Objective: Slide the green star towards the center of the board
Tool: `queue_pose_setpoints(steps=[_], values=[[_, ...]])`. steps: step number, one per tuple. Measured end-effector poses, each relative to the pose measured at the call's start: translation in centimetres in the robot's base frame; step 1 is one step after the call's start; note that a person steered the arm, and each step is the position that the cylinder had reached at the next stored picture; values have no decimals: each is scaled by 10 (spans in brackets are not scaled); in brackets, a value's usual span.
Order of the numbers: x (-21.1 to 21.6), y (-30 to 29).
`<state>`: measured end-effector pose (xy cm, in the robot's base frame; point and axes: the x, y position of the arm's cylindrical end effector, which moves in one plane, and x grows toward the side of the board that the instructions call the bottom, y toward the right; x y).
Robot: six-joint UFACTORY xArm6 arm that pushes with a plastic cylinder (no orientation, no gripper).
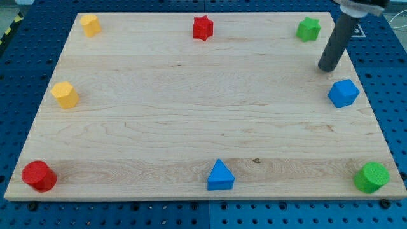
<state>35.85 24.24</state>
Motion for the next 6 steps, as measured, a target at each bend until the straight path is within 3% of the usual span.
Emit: queue_pose_setpoints(steps=[4,6], values=[[-117,25],[-132,4]])
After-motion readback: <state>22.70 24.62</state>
